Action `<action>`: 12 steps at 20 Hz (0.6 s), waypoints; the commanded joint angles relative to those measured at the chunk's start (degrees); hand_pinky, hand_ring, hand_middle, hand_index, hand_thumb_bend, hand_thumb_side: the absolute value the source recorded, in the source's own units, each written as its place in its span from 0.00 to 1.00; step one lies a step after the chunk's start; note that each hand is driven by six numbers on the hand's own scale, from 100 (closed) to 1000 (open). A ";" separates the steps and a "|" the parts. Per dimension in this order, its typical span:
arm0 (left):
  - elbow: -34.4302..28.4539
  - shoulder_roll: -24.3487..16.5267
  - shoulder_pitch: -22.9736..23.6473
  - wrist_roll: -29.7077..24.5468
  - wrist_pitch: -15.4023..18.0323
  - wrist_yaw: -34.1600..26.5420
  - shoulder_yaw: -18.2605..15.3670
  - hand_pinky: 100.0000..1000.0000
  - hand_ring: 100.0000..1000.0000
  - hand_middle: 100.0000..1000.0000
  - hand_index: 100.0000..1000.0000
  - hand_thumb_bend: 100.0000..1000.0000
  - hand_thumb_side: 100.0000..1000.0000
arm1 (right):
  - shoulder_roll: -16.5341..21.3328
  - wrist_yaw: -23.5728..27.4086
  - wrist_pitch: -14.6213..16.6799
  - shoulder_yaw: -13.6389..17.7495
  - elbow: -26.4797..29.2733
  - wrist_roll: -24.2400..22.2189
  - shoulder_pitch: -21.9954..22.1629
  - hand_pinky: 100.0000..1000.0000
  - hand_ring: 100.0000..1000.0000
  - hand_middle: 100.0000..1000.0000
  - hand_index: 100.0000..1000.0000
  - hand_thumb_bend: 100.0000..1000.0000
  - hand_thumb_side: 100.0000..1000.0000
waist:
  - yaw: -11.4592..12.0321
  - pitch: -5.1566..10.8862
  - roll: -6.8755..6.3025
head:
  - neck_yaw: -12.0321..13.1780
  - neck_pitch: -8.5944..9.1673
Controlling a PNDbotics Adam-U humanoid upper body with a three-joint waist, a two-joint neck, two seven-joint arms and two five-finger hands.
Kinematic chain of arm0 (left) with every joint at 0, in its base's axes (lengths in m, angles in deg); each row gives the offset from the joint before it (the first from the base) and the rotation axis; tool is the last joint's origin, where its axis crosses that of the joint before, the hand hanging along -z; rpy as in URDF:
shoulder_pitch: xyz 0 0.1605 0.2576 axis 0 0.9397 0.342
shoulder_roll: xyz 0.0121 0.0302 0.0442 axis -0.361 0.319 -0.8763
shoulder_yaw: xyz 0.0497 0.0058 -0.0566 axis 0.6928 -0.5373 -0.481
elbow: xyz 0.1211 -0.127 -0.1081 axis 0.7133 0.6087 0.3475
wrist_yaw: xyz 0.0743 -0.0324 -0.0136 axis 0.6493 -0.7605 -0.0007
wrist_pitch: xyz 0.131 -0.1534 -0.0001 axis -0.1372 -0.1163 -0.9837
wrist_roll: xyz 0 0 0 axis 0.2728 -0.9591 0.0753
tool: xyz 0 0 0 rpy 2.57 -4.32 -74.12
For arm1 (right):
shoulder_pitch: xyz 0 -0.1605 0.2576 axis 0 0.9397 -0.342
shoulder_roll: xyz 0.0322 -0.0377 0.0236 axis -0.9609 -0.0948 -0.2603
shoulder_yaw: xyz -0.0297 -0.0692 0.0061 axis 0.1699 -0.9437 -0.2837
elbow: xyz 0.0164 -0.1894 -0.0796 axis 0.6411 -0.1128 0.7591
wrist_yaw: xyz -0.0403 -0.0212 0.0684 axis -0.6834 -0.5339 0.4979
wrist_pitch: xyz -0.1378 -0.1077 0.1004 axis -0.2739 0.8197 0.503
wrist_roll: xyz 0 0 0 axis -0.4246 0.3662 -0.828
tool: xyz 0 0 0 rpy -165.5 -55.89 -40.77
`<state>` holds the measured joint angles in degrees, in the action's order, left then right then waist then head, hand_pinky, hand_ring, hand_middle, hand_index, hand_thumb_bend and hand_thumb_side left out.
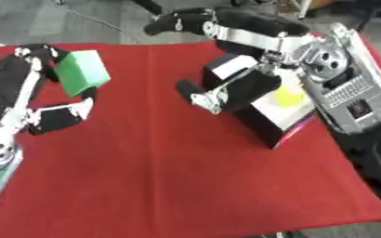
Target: Pick up the objects with one hand, pass them to the other hand, and then place them into the box on the other side of the table.
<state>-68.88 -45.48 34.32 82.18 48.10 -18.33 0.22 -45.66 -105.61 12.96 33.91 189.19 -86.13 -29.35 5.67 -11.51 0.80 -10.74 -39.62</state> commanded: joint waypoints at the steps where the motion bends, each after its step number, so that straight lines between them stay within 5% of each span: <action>1: -1.18 0.83 -0.19 1.84 1.26 1.20 0.30 0.52 0.41 0.40 0.55 0.00 0.14 | -0.60 -1.74 -0.46 -0.31 1.13 -0.87 -1.51 0.98 1.00 0.93 0.97 0.00 0.05 | 0.03 1.41 -0.07 | -0.29 0.22; 12: -2.85 2.50 0.35 2.71 5.02 3.27 2.43 0.52 0.41 0.39 0.54 0.00 0.17 | -3.16 -9.03 -1.45 -2.67 -0.73 -0.44 -3.98 0.95 1.00 0.91 0.96 0.00 0.00 | 0.52 1.35 0.04 | -1.48 -0.10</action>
<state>-70.49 -42.86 35.38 84.69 52.54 -15.50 2.65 -48.85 -113.70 11.53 31.12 188.37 -86.83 -32.18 6.12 -11.51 0.89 -11.85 -39.66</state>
